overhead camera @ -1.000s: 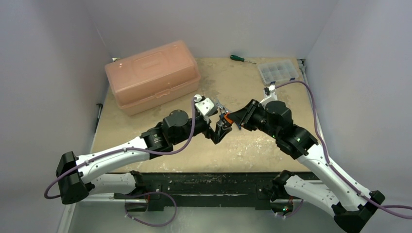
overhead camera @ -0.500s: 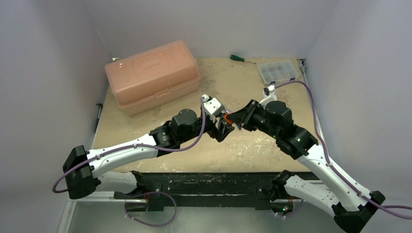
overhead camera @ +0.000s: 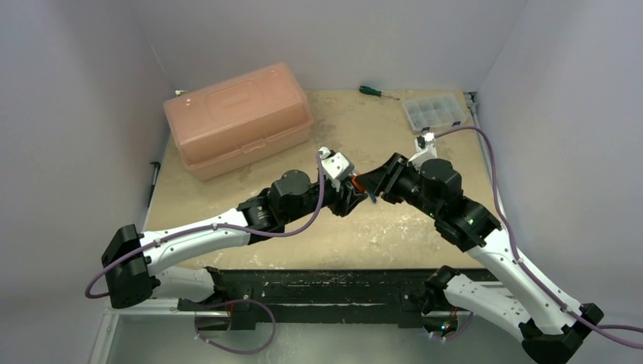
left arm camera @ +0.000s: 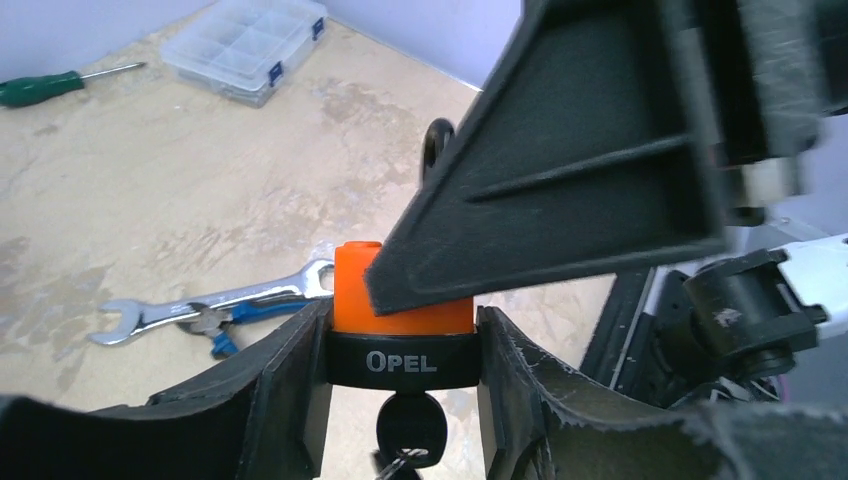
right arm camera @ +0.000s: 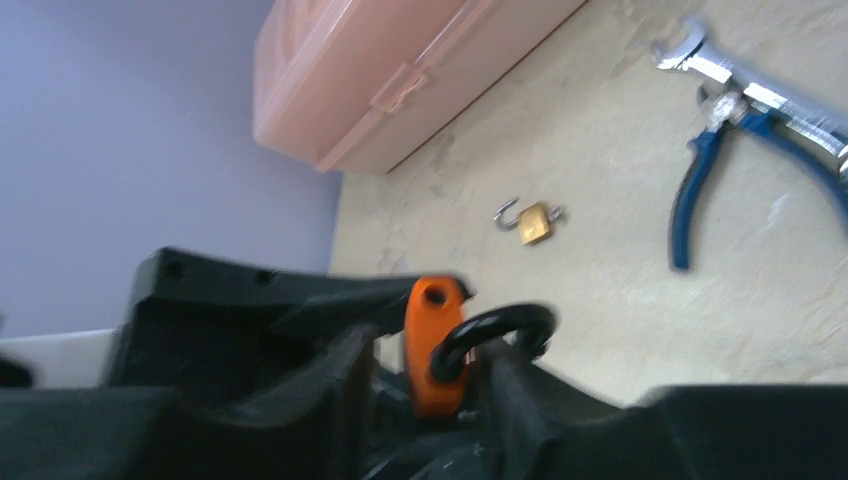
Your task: Unlock with the key
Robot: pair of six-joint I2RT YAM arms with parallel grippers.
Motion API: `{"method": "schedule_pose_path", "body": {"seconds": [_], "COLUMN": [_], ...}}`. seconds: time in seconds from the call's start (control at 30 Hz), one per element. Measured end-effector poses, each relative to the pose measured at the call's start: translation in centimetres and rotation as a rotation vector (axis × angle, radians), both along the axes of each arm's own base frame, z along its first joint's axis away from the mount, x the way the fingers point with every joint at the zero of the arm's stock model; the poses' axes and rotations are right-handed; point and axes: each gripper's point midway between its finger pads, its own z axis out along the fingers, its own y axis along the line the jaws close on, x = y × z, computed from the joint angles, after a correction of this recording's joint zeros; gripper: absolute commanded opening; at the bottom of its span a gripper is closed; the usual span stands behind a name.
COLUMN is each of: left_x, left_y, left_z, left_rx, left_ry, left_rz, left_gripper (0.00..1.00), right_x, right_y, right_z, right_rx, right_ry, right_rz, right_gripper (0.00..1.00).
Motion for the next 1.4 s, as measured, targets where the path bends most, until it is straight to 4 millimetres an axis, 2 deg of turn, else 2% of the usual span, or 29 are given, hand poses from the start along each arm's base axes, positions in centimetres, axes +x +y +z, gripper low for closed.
{"method": "schedule_pose_path", "body": {"seconds": [0.03, 0.13, 0.33, 0.47, 0.6, 0.7, 0.77, 0.87, 1.0, 1.1, 1.4], "left_x": [0.0, 0.4, 0.4, -0.6, -2.3, -3.7, -4.3, -5.4, -6.3, -6.7, -6.7], "left_y": [0.0, 0.6, 2.3, 3.4, 4.2, 4.6, 4.9, 5.2, 5.4, 5.5, 5.5], "left_z": [0.1, -0.8, -1.9, -1.4, 1.0, 3.6, 4.9, 6.3, 6.9, 6.5, 6.3], "left_rx": [0.001, 0.046, 0.139, 0.181, 0.174, 0.142, 0.121, 0.100, 0.094, 0.108, 0.111], "left_ry": [-0.007, -0.010, -0.014, -0.016, -0.028, -0.046, -0.057, -0.064, -0.060, -0.046, -0.045], "left_rz": [-0.001, 0.025, 0.045, 0.016, -0.056, -0.109, -0.136, -0.175, -0.215, -0.234, -0.232], "left_gripper": [0.00, 0.00, 0.00, 0.00, 0.00, 0.00, 0.00, 0.00, 0.00, 0.00, 0.00], "right_x": [0.0, -0.4, -0.9, -1.4, -2.4, -3.5, -3.9, -3.8, -4.0, -4.3, -5.2], "right_y": [0.0, 0.0, -1.0, -1.8, -2.8, -3.1, -2.7, -2.0, -0.9, -0.4, 1.1], "right_z": [0.2, 1.5, 3.0, 4.3, 6.4, 7.7, 8.2, 8.0, 7.5, 7.5, 6.9], "right_rx": [0.007, 0.043, 0.024, -0.022, -0.044, -0.048, -0.051, -0.079, -0.094, -0.089, -0.070], "right_ry": [-0.002, -0.040, -0.128, -0.243, -0.406, -0.511, -0.557, -0.585, -0.594, -0.602, -0.581], "right_rz": [-0.004, 0.007, 0.008, 0.032, 0.055, 0.097, 0.135, 0.180, 0.249, 0.288, 0.390], "right_gripper": [0.70, 0.87, 0.91, 0.94, 0.94, 0.93, 0.92, 0.91, 0.90, 0.85, 0.74]}}
